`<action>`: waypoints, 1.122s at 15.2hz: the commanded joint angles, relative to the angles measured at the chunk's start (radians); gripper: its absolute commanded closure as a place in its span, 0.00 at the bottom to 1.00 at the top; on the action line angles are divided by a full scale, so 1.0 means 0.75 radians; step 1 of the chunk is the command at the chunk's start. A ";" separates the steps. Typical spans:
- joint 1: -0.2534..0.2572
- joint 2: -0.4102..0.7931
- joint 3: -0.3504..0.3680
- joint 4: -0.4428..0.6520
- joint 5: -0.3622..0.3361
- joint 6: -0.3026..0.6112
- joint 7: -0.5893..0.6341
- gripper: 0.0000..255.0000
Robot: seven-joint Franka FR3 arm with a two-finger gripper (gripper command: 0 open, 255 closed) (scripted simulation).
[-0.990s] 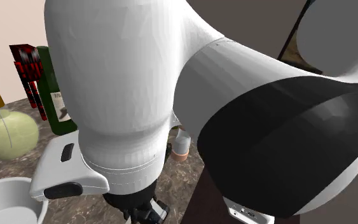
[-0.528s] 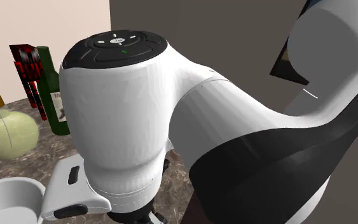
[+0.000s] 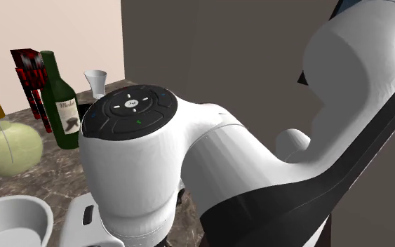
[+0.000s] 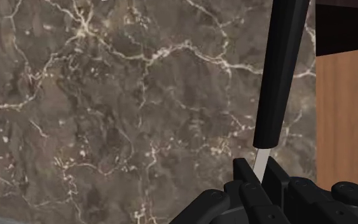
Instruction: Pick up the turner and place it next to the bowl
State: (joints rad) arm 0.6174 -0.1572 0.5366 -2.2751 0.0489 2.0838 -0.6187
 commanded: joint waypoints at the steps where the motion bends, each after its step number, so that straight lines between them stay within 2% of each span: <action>1: -0.001 0.021 0.005 -0.021 -0.010 0.040 0.010 1.00; 10: -0.006 0.120 0.022 -0.097 -0.067 0.201 0.058 1.00; 17: -0.006 0.120 0.021 -0.097 -0.067 0.201 0.058 1.00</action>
State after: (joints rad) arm 0.6132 -0.0674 0.5527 -2.3475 -0.0015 2.2347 -0.5750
